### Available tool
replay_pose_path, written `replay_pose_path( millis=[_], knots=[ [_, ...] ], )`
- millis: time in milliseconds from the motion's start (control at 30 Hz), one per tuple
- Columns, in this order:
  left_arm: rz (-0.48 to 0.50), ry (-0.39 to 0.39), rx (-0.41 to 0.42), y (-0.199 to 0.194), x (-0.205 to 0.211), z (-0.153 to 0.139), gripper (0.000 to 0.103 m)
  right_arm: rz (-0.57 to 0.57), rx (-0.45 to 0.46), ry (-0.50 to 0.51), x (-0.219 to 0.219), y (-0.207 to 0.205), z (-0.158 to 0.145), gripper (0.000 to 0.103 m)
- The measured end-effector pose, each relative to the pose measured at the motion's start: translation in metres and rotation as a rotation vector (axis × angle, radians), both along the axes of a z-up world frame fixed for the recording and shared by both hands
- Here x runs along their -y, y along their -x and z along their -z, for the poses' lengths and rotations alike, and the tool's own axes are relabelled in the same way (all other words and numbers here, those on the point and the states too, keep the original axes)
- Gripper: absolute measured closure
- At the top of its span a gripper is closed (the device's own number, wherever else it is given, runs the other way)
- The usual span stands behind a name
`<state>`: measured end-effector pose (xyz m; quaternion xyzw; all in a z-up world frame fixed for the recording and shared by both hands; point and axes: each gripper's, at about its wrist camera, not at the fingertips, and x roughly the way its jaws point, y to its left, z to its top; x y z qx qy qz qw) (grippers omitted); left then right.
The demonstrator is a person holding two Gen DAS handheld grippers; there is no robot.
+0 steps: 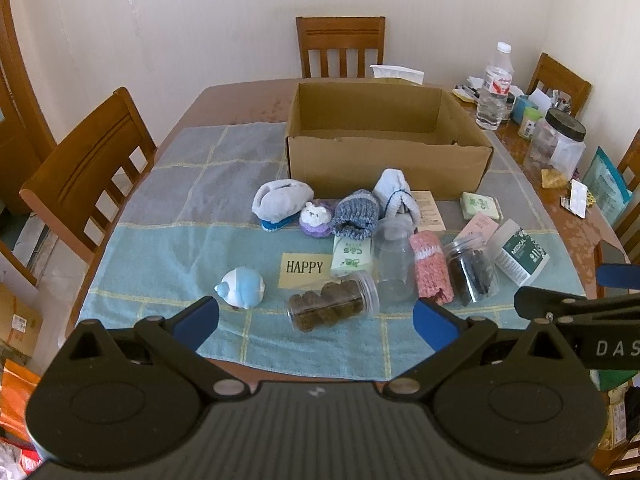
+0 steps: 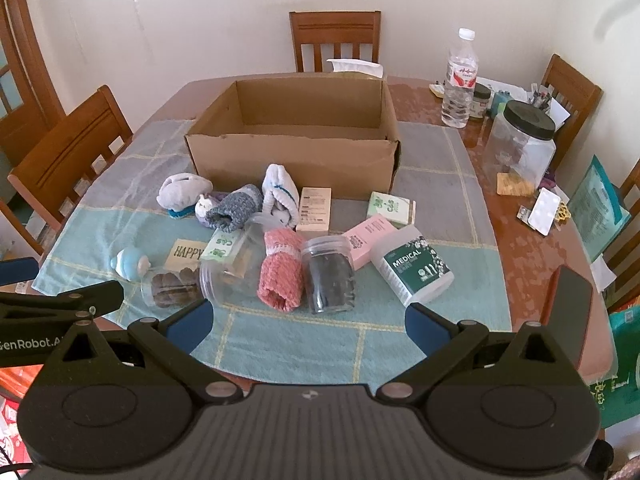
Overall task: Organize objects
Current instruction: 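Move both tools toward the cookie jar and light-blue toy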
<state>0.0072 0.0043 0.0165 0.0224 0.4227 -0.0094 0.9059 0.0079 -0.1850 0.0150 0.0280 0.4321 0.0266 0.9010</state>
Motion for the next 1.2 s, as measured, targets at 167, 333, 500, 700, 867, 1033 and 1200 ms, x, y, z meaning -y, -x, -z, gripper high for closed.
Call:
replay_pose_path(
  millis=[167,333,500,700,867,1033,1200],
  knots=[
    [0.021,0.008,0.012,-0.004,-0.010,0.007,0.000,0.005,0.003,0.007,-0.007,-0.002,0.002,0.000],
    [0.049,0.029,-0.010,-0.011,-0.021,0.020,0.000,0.016,-0.008,0.015,-0.015,-0.005,0.013,0.000],
    [0.075,0.035,-0.016,-0.017,-0.034,0.033,0.000,0.029,-0.021,0.001,-0.024,-0.006,0.024,0.000],
    [0.149,0.032,-0.012,-0.025,-0.047,0.047,0.000,0.034,-0.013,0.001,-0.038,-0.009,0.034,0.000],
    [0.197,0.053,-0.011,-0.035,-0.061,0.057,0.000,0.054,0.006,-0.011,-0.050,-0.013,0.042,0.000],
    [0.226,0.069,-0.007,-0.042,-0.075,0.068,0.000,0.067,0.000,-0.027,-0.060,-0.018,0.056,0.000],
    [0.256,0.046,-0.004,-0.049,-0.088,0.078,0.001,0.053,0.001,-0.024,-0.073,-0.024,0.069,0.000]
  ],
)
